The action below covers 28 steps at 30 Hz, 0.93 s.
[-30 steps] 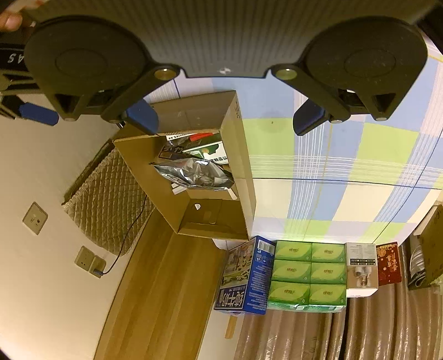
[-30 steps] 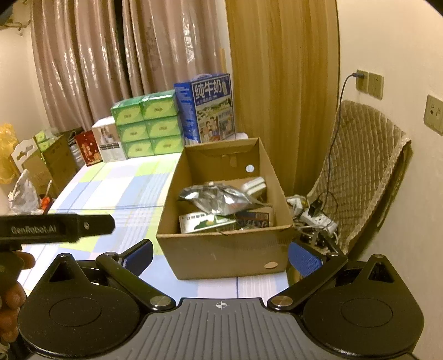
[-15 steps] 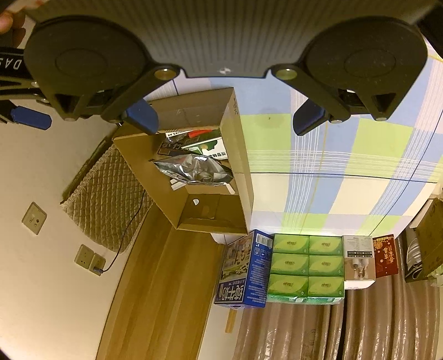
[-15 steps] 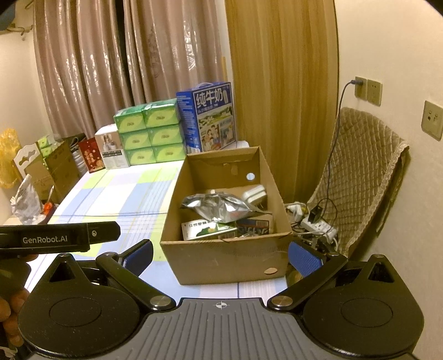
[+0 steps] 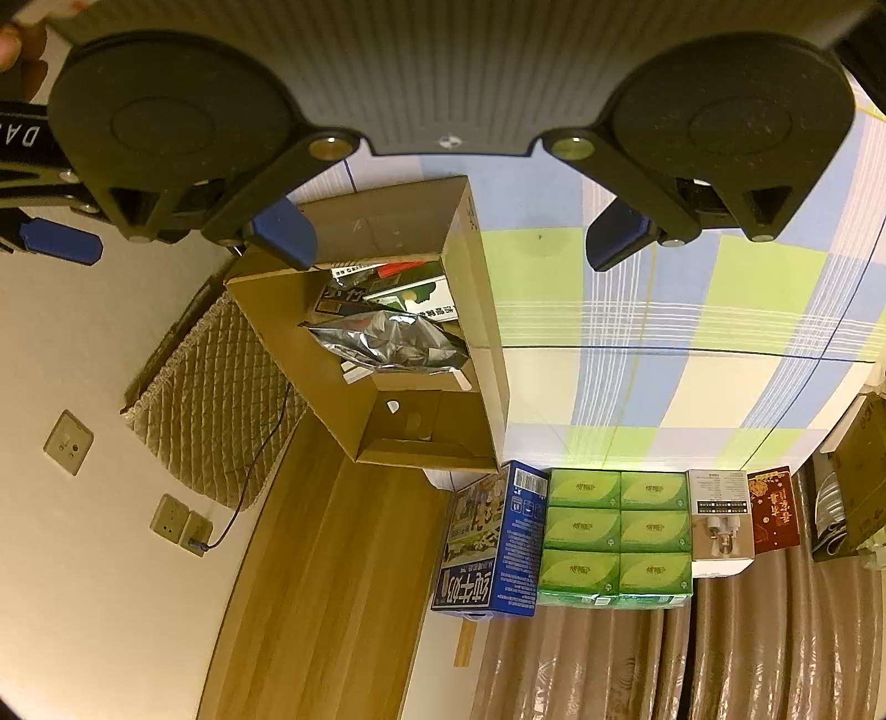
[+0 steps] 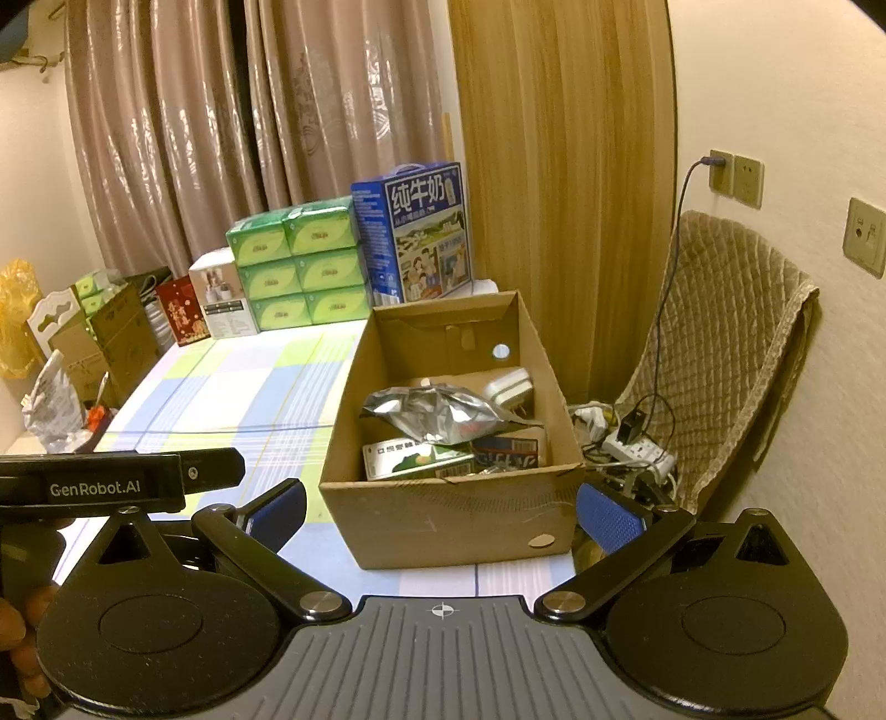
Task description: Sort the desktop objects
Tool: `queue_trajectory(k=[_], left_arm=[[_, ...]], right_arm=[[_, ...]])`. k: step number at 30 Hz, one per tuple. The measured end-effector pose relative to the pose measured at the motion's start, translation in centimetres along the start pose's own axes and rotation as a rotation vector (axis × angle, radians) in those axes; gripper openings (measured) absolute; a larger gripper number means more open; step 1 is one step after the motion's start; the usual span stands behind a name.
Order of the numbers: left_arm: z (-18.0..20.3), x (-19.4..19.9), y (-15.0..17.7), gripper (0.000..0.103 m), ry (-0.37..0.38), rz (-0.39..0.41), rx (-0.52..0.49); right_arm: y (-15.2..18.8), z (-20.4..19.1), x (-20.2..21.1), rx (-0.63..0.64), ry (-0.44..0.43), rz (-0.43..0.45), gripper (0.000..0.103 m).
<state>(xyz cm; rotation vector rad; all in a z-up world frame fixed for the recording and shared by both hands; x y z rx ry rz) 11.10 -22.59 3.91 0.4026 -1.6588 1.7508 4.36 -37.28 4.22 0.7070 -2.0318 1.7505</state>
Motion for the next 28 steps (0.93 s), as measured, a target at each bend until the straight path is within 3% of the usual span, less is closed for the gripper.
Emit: queue_trajectory(k=[17,28], left_arm=[[0.3,-0.4,0.7,0.102,0.013,-0.024,0.002],[0.7,0.0,1.1,0.102,0.067,-0.008,-0.009]], right_arm=[[0.6,0.3,-0.3,-0.011,0.003,-0.012,0.101],[1.0,0.3,-0.3,-0.010,0.007,-0.021,0.101]])
Point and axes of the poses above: each gripper's, at about its wrist camera, not at the fingertips, and x roughly against the way its jaws point, z to its right, y to its underside, the point moved 10 cm from there along -x, roughly the way its jaws point, and after that the axes turned 4 degrees about -y, right-handed, at the moved point
